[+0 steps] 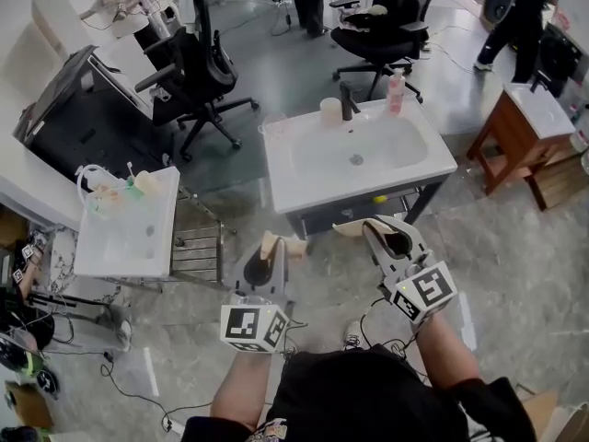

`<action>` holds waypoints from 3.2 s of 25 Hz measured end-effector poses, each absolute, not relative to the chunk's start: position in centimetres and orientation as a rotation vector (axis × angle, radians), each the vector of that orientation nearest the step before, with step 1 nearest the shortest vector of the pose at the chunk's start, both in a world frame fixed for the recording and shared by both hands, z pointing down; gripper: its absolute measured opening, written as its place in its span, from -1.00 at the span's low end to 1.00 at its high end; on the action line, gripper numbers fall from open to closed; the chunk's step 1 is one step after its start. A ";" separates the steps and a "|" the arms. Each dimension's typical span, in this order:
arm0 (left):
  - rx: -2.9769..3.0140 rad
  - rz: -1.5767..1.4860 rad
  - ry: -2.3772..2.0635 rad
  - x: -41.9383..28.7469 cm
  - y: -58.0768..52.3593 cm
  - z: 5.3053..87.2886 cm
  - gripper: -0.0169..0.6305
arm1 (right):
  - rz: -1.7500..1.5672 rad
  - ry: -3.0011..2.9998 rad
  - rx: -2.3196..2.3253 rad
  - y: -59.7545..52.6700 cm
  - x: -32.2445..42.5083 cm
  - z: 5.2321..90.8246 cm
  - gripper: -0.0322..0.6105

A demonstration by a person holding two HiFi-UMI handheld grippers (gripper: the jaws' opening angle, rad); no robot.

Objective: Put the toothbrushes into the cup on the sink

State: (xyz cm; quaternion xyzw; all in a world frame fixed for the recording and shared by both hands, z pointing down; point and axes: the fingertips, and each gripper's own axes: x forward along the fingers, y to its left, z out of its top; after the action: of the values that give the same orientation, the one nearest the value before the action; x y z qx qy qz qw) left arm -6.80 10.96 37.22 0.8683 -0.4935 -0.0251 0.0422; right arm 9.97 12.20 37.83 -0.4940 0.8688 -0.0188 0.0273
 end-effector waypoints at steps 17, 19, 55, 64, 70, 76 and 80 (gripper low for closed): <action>2.643 -0.062 -1.576 -3.9 6.2 36.4 -0.76 | -0.099 2.677 -1.499 7.3 13.7 38.0 -0.68; 2.646 -0.073 -1.571 -4.4 4.6 36.6 -0.76 | -0.098 2.678 -1.513 5.9 13.4 38.0 -0.68; 2.660 -0.177 -1.437 -13.1 -20.4 37.8 -0.76 | 0.002 2.643 -1.697 -18.6 5.8 36.1 -0.68; 2.632 -0.175 -1.551 -10.3 -22.0 36.7 -0.76 | 0.005 2.681 -1.595 -21.3 8.8 35.5 -0.68; 2.604 -0.161 -1.622 -8.4 -23.1 35.9 -0.76 | -0.006 2.710 -1.536 -22.9 10.9 35.4 -0.68; 2.574 -0.126 -1.673 -7.1 -24.1 35.2 -0.76 | -0.027 2.722 -1.496 -24.2 12.3 36.0 -0.68; 2.584 -0.139 -1.685 -6.6 -25.0 35.4 -0.76 | -0.041 2.733 -1.477 -25.0 12.6 36.2 -0.68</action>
State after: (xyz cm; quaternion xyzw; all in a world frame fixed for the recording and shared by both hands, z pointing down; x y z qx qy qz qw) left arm -6.59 -24.96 35.43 0.8364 -0.5456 -0.0450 0.0270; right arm 12.65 -25.04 36.23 -0.4753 0.8796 -0.0132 0.0172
